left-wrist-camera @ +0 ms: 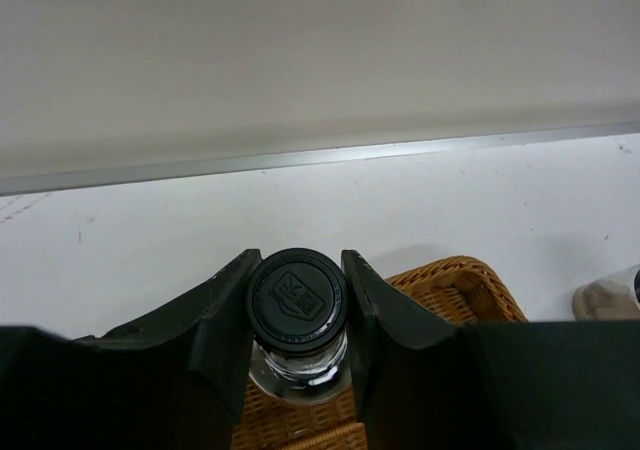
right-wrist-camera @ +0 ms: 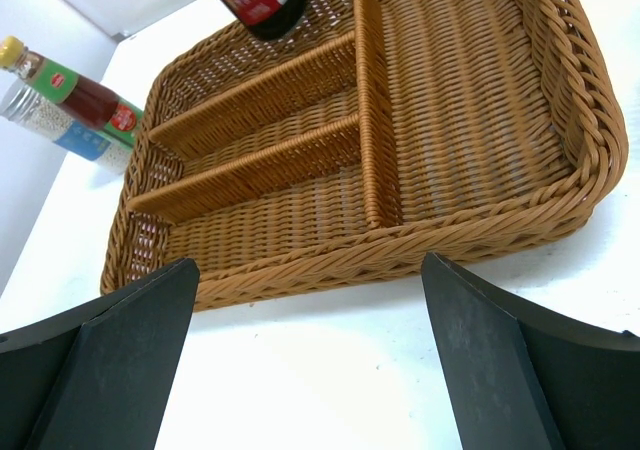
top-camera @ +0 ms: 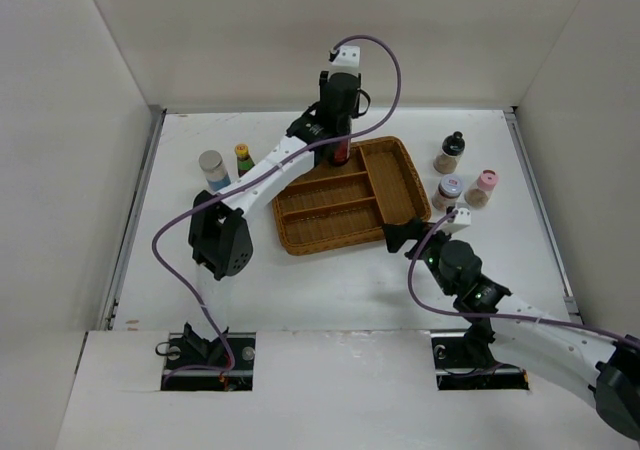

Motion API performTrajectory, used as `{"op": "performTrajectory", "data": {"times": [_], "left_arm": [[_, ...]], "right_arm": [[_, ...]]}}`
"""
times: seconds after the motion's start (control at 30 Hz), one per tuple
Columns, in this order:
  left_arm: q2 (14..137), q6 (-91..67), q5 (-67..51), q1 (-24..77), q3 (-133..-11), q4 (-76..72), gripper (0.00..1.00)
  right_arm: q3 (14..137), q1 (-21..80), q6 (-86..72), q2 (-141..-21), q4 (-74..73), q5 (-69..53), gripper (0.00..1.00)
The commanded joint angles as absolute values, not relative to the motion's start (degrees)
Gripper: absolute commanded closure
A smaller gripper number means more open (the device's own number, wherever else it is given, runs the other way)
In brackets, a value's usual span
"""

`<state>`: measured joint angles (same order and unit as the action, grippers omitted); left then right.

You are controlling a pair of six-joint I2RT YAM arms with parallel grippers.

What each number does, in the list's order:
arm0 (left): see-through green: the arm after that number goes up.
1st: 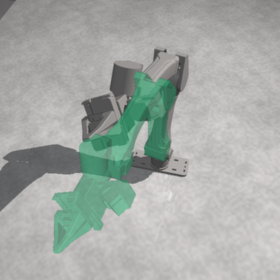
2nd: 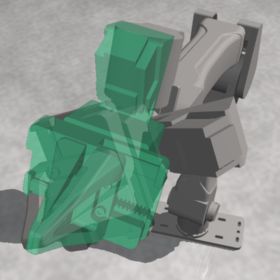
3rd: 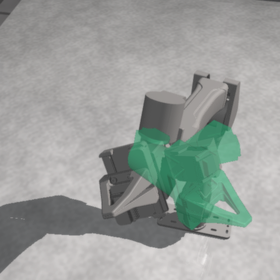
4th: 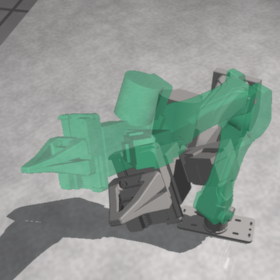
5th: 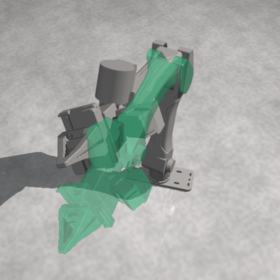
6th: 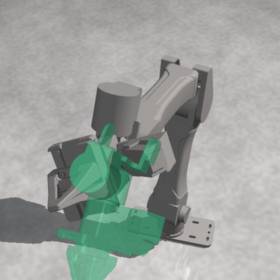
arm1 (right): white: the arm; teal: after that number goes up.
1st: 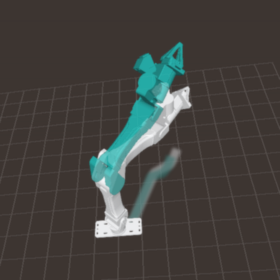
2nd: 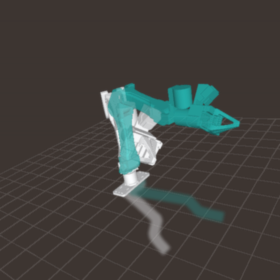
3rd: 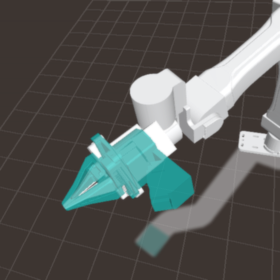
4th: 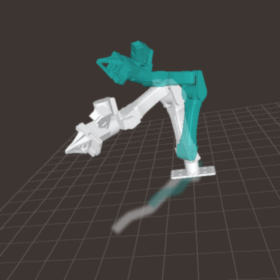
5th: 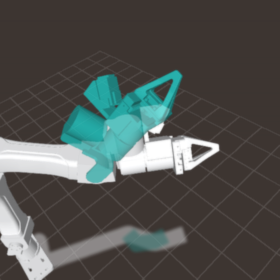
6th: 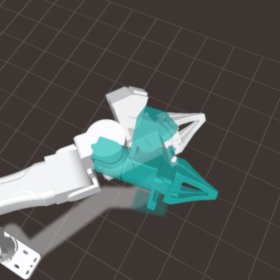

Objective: Organize the condiment bottles

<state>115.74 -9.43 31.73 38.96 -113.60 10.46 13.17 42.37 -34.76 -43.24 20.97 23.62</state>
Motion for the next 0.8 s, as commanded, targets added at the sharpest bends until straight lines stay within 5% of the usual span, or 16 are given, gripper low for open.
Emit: {"op": "performTrajectory", "data": {"times": [0.0,0.77], "left_arm": [[113.38,-9.4,30.94,38.98,-119.0,1.76,0.91],[113.12,-14.76,28.65,40.21,-98.89,-8.7,0.76]], "right_arm": [[12.83,41.97,-35.24,-41.75,21.97,24.79,0.0],[12.13,41.0,-35.42,-41.75,22.32,24.87,0.0]]}}
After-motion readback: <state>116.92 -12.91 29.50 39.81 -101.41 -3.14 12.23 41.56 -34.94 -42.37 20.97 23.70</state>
